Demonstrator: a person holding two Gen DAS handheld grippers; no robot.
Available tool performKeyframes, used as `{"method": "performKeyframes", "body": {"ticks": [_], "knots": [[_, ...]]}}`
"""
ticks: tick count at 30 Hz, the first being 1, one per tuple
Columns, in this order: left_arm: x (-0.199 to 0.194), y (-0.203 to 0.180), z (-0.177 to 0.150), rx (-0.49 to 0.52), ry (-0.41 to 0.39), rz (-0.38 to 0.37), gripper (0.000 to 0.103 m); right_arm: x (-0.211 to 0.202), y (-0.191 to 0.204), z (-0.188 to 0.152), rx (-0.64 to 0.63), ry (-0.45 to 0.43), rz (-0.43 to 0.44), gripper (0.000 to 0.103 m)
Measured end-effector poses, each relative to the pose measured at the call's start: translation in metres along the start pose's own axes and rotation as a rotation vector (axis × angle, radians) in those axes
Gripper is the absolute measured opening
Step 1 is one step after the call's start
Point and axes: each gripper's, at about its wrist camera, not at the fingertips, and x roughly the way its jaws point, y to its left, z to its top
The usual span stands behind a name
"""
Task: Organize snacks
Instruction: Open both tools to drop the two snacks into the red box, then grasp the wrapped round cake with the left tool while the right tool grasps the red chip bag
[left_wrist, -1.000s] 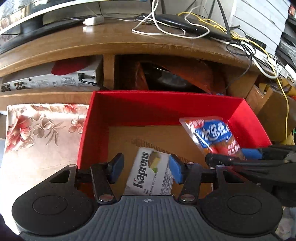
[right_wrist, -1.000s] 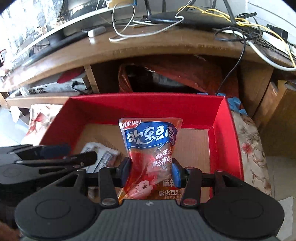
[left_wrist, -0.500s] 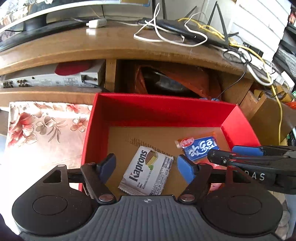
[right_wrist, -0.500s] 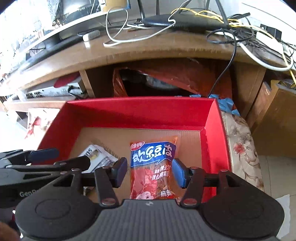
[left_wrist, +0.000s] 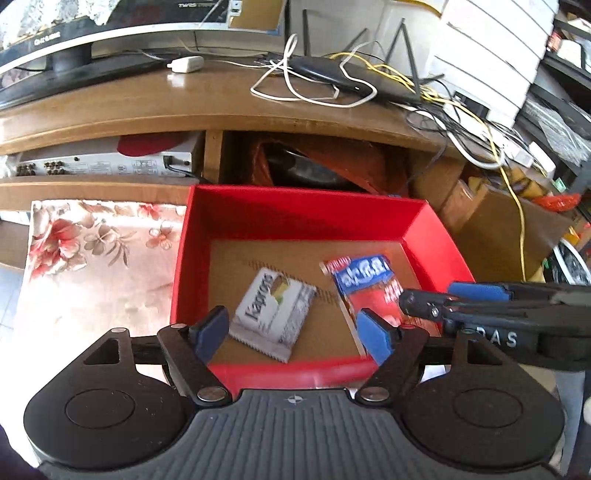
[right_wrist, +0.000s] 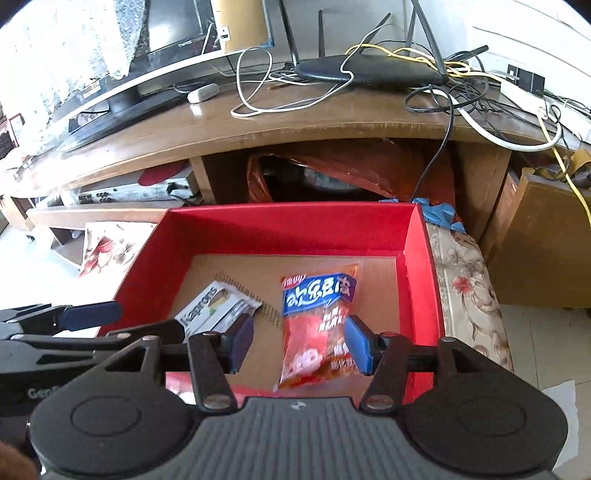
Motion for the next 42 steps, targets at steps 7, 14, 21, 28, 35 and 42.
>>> {"method": "performKeyframes", "body": {"ticks": [7,14,21,28,35,42], "knots": [[-0.016,-0.011,-0.03,0.073,0.051,-0.045,0.084,-0.019,-0.002,-0.02,0.023,0.025,0.003,0.06],[-0.019,-0.027,-0.058,0.177,0.114,-0.095,0.087,-0.041,0.004,-0.047,0.026,0.059,0.029,0.061],[-0.008,-0.035,-0.072,0.285,0.17,-0.133,0.095,-0.055,0.0,-0.067,0.044,0.09,0.059,0.061],[0.012,-0.041,-0.08,0.379,0.207,-0.138,0.099,-0.05,-0.002,-0.071,0.039,0.125,0.072,0.061],[0.023,-0.044,-0.082,0.385,0.231,-0.101,0.087,-0.042,-0.007,-0.073,0.028,0.16,0.064,0.061],[0.014,-0.038,-0.08,0.307,0.226,-0.096,0.072,-0.042,-0.021,-0.082,0.055,0.192,0.025,0.061]]}}
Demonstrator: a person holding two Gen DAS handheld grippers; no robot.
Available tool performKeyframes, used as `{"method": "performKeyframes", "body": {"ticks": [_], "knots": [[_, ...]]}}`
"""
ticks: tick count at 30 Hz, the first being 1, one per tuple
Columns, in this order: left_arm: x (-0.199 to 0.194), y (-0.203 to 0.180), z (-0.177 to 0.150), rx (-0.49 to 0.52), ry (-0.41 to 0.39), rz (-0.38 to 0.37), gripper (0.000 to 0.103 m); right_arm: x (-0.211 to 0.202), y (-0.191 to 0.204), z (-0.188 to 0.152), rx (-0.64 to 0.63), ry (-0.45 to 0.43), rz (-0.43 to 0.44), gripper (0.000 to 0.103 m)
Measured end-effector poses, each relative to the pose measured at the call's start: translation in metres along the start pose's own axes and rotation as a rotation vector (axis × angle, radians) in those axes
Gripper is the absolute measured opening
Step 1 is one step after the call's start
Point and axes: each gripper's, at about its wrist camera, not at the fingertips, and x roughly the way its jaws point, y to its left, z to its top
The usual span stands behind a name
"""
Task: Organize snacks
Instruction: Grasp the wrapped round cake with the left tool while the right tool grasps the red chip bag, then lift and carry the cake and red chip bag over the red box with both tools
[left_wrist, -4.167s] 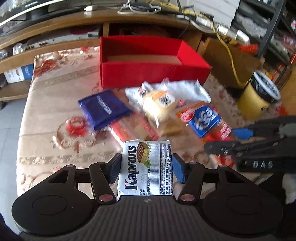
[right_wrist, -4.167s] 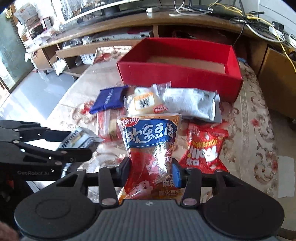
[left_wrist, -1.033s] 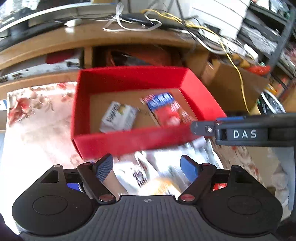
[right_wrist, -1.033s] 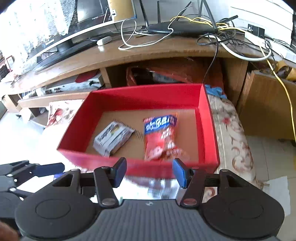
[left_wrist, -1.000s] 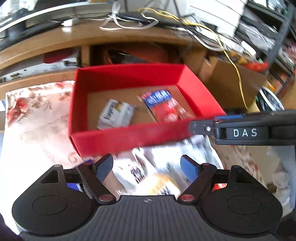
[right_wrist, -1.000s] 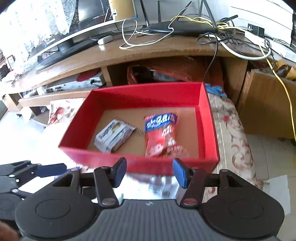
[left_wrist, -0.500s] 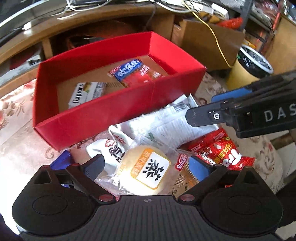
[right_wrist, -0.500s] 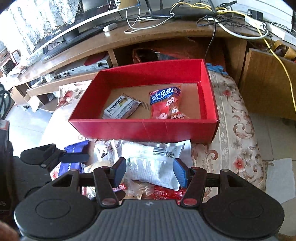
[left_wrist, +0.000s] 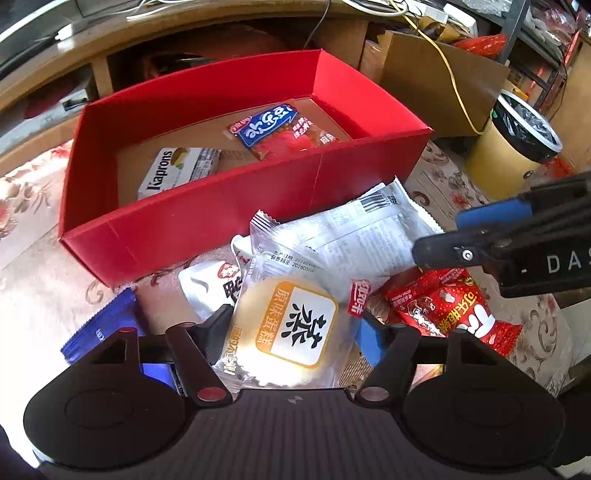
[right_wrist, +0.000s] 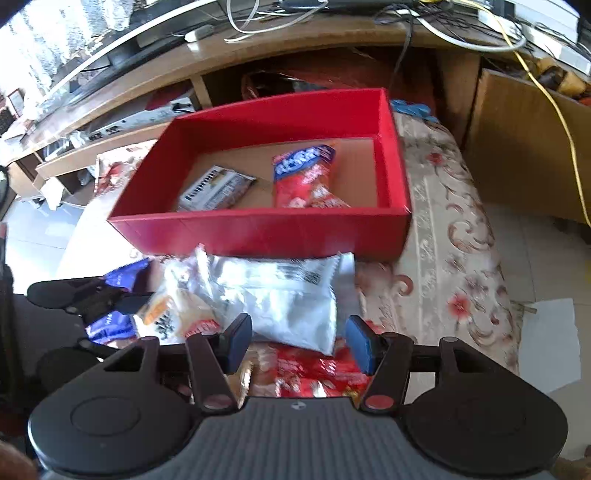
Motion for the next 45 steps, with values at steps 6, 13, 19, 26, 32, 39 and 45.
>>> {"method": "performKeyframes", "body": {"ticks": [6,13,19,26,32,39,45], "knots": [[-0.012,-0.003,-0.005,-0.004,-0.012,-0.007,0.066,-0.004,-0.006,-0.023,0.022,0.035,-0.02,0.061],[-0.02,-0.004,-0.012,-0.026,-0.024,-0.017,0.066,0.013,0.001,-0.039,0.001,0.095,-0.068,0.065],[-0.017,-0.005,-0.015,-0.026,-0.009,-0.018,0.068,0.032,0.012,-0.047,-0.069,0.125,-0.115,0.072],[-0.007,0.001,-0.012,-0.053,-0.003,0.001,0.087,0.032,0.01,-0.047,-0.073,0.115,-0.127,0.069],[-0.001,-0.006,-0.011,0.009,0.0,0.041,0.086,0.031,0.011,-0.046,-0.089,0.115,-0.13,0.065],[-0.001,-0.015,-0.013,0.035,0.002,0.053,0.067,0.028,0.014,-0.049,-0.137,0.11,-0.127,0.061],[-0.012,-0.014,-0.015,0.017,-0.01,0.058,0.066,0.02,0.016,-0.053,-0.139,0.095,-0.117,0.059]]}}
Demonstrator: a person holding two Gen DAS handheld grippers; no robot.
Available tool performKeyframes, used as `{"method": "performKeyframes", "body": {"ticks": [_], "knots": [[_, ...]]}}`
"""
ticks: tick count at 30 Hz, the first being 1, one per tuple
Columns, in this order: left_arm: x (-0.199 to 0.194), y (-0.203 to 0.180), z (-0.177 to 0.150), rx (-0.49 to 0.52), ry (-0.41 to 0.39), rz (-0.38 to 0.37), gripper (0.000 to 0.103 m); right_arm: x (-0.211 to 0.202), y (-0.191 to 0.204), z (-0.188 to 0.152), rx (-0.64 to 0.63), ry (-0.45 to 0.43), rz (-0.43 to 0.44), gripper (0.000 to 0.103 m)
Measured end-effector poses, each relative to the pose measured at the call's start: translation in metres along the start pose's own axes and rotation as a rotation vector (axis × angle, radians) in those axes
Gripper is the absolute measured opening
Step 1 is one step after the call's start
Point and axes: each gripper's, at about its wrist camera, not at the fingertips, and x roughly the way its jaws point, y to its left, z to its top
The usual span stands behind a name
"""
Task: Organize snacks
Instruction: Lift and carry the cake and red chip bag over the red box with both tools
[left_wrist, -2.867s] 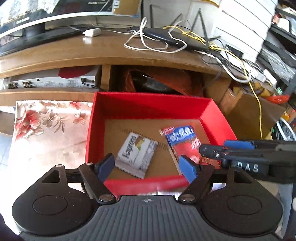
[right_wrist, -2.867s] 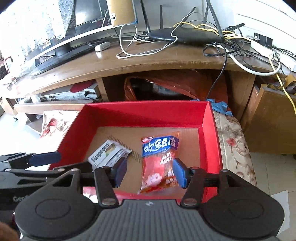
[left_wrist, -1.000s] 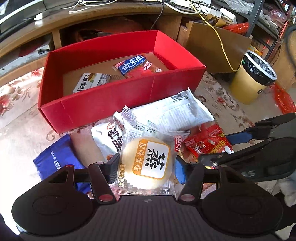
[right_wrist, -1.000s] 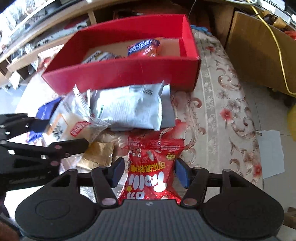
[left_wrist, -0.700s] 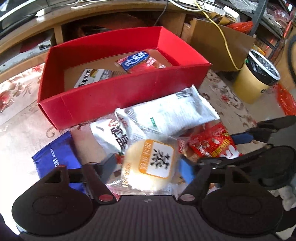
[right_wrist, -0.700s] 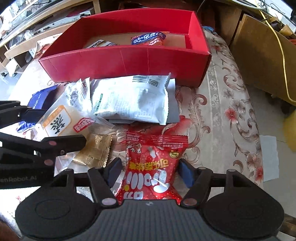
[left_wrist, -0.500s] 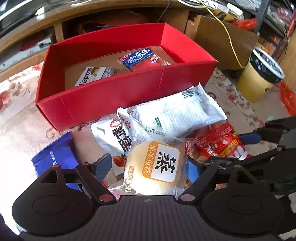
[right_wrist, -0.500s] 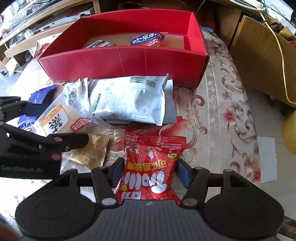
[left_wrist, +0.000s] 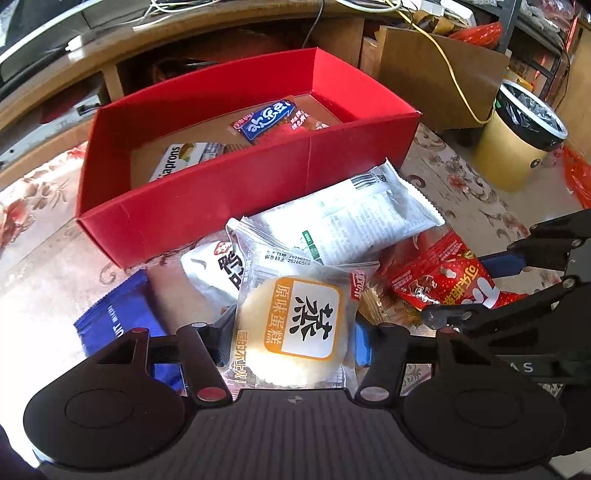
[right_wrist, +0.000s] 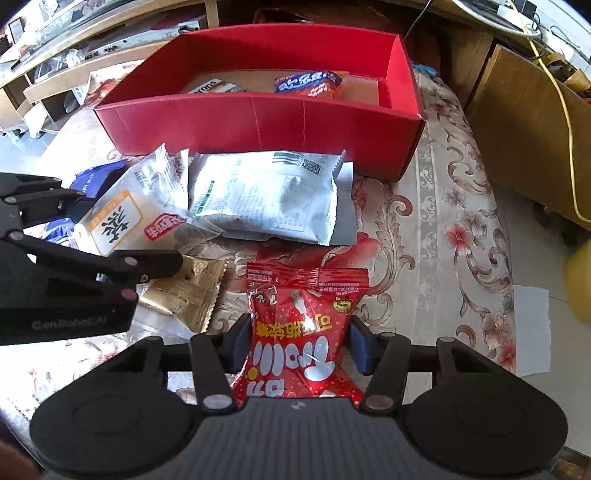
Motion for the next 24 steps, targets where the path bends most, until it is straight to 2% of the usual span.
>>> {"method": "performKeyframes", "body": {"ticks": [24], "knots": [[-0.034,-0.01,-0.022,-0.052,-0.029,-0.041,0.066,-0.048,0.011,-0.024,0.05,-0.113,0.052,0.058]]}}
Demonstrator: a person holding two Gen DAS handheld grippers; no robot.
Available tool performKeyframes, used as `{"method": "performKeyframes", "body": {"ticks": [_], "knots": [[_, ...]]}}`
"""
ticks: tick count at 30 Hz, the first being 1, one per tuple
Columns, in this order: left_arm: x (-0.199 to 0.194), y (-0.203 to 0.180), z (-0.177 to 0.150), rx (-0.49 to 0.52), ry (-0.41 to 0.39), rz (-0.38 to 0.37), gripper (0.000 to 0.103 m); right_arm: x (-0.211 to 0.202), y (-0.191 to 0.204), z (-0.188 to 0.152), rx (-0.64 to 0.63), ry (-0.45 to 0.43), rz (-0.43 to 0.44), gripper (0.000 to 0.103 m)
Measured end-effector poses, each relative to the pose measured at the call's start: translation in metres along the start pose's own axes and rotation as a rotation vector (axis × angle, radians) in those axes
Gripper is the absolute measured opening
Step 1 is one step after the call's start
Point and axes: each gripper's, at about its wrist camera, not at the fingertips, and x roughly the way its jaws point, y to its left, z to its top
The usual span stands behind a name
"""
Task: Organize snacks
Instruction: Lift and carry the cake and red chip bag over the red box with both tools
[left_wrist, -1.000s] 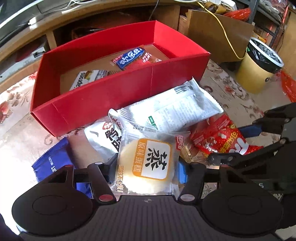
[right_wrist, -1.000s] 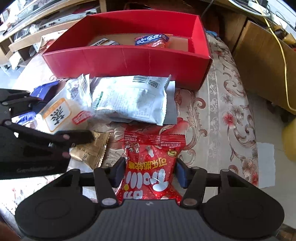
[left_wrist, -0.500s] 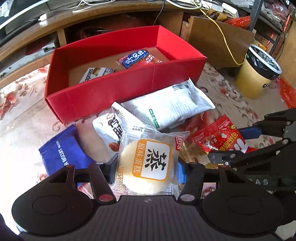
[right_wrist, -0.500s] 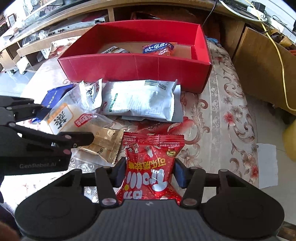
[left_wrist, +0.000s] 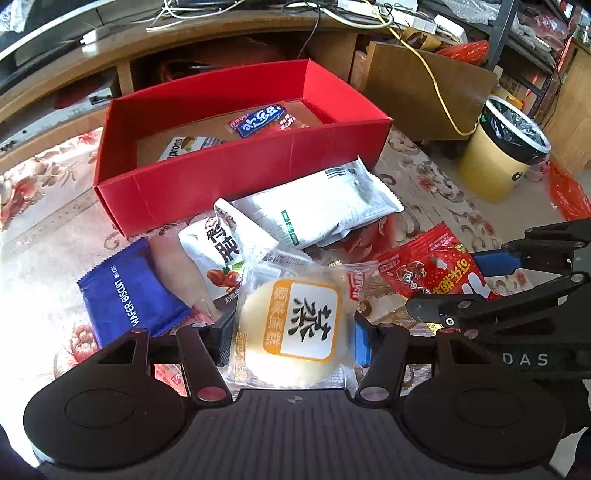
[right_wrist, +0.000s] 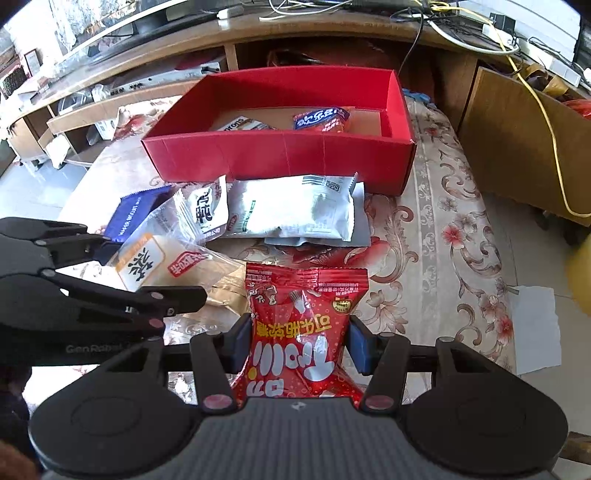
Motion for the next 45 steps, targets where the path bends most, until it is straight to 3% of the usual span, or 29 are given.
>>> {"method": "performKeyframes", "body": {"ticks": [8,21,28,45], "knots": [[-0.007,0.002,0.004,-0.016,-0.027,-0.006,0.064,-0.007,0.001,0.002,0.017,-0.037,0.013,0.058],[0.024,-0.004,0.0,0.013,0.048,0.058,0.076,0.002,-0.012,0.002,0.053,-0.006,-0.006,0.058],[0.026,-0.007,-0.003,0.039,0.047,0.065,0.066,0.004,-0.013,0.002,0.049,0.002,-0.001,0.058],[0.0,0.006,0.009,-0.056,-0.034,0.031,0.065,-0.005,-0.009,0.008,0.046,-0.049,0.01,0.058]]}}
